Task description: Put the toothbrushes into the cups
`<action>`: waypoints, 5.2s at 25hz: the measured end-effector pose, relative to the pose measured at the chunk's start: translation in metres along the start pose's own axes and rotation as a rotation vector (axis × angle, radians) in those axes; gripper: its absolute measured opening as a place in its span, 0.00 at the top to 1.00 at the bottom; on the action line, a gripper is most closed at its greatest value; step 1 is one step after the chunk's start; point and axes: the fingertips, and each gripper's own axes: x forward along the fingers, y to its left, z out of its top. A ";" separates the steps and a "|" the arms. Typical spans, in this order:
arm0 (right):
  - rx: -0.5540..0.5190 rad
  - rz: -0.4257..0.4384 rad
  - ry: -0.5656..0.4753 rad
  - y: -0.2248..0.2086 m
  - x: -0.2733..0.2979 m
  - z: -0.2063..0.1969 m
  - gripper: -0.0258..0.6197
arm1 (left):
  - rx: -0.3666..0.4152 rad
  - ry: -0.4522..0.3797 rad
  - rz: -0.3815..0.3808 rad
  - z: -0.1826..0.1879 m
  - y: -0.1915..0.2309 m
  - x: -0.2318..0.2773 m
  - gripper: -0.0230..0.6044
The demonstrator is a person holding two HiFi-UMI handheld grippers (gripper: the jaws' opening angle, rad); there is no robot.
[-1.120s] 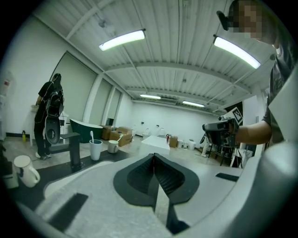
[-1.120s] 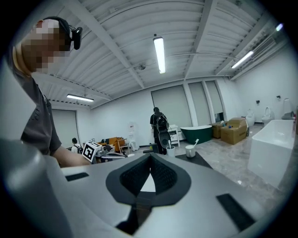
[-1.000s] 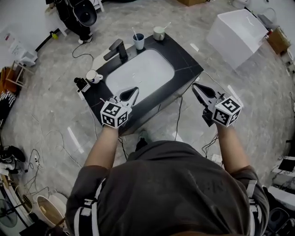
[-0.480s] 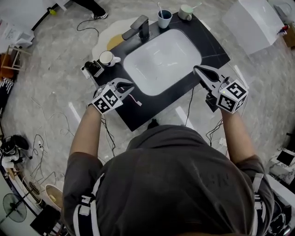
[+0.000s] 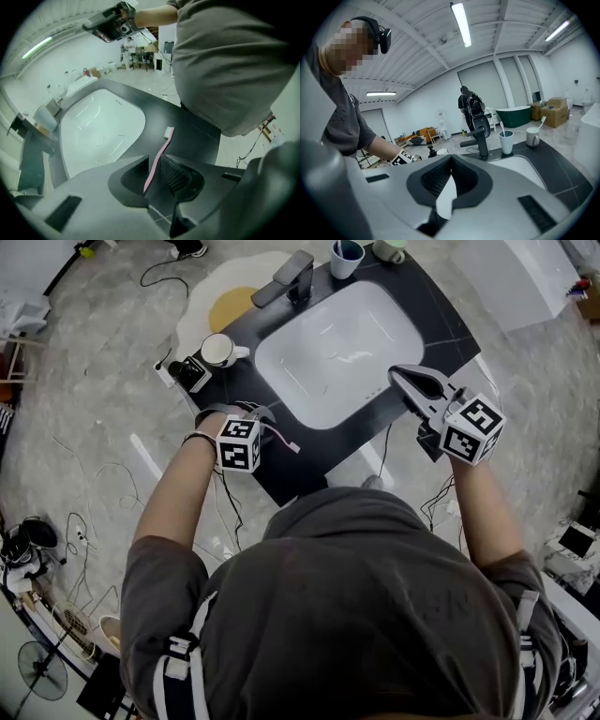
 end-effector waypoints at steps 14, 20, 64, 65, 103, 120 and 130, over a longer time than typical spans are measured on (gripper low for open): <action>0.006 -0.015 0.013 -0.005 0.005 0.000 0.97 | -0.012 0.081 -0.111 -0.002 -0.006 0.032 0.92; 0.002 -0.025 -0.001 -0.011 -0.001 0.008 0.97 | -0.242 -0.144 -0.002 0.024 0.025 0.003 0.92; -0.028 -0.022 0.024 0.007 0.003 0.009 0.97 | -1.165 -0.700 1.118 -0.106 0.159 -0.151 0.84; -0.027 -0.025 0.020 0.007 0.001 0.009 0.97 | -1.162 -0.708 1.115 -0.101 0.156 -0.152 0.84; -0.083 -0.589 -0.305 -0.090 -0.439 -0.017 0.97 | -0.559 -1.099 0.412 0.453 0.131 -0.145 0.95; -0.050 -0.606 -0.285 -0.085 -0.441 -0.037 0.97 | -0.601 -1.093 0.419 0.442 0.121 -0.138 0.95; -0.065 -0.603 -0.257 -0.085 -0.431 -0.039 0.97 | -0.625 -1.081 0.425 0.432 0.119 -0.135 0.95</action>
